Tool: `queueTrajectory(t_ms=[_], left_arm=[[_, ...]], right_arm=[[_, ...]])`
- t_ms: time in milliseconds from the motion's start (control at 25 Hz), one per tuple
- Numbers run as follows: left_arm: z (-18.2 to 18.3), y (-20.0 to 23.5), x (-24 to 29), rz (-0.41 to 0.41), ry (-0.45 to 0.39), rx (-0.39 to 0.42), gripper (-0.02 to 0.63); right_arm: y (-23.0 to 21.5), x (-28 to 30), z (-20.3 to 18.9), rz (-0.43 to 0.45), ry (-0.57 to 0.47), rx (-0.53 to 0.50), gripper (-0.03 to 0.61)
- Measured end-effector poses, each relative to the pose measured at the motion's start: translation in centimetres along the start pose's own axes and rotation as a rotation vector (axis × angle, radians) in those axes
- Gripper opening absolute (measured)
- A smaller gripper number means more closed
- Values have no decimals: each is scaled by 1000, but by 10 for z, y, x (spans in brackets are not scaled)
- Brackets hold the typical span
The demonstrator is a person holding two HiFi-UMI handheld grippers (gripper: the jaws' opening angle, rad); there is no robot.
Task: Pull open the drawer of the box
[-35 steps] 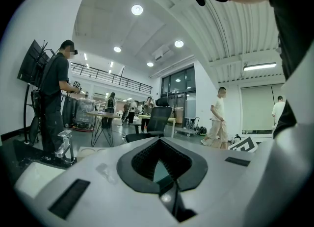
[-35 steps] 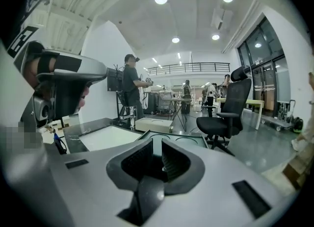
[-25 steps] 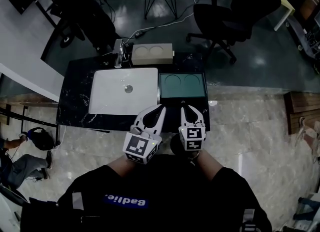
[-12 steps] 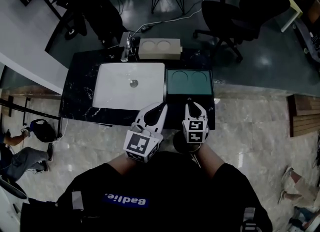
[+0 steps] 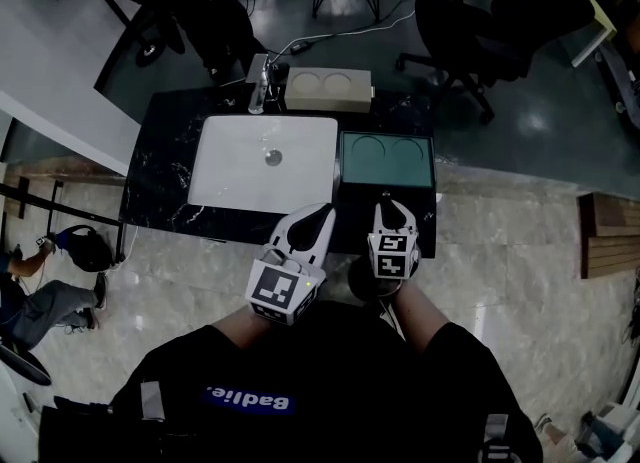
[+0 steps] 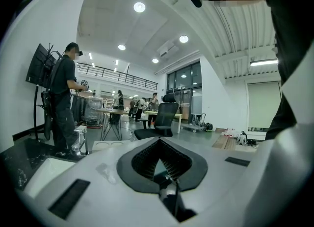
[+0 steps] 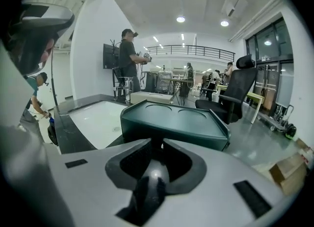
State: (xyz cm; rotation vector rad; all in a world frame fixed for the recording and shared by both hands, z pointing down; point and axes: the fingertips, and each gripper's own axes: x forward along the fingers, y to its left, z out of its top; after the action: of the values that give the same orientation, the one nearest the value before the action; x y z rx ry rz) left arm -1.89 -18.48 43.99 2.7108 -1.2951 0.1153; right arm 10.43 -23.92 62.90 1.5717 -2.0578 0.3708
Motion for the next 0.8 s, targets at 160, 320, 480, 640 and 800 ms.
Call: queueTrajectory(t_ms=[160, 320, 480, 640, 800], left_arm=[[0, 3, -3, 18, 10, -5, -12], [-2, 7, -5, 27, 26, 5, -12], [-4, 7, -7, 32, 26, -3, -12], [-4, 8, -9, 29, 23, 7, -12], [-5, 13, -12, 46, 20, -11, -12]], right_arm=[[-5, 7, -9, -8, 21, 2, 54], [-6, 15, -13, -8, 27, 0, 54], [-6, 18, -16, -8, 50, 16, 75], [-9, 24, -21, -24, 55, 25, 75], [-16, 28, -21, -42, 71, 41, 75]])
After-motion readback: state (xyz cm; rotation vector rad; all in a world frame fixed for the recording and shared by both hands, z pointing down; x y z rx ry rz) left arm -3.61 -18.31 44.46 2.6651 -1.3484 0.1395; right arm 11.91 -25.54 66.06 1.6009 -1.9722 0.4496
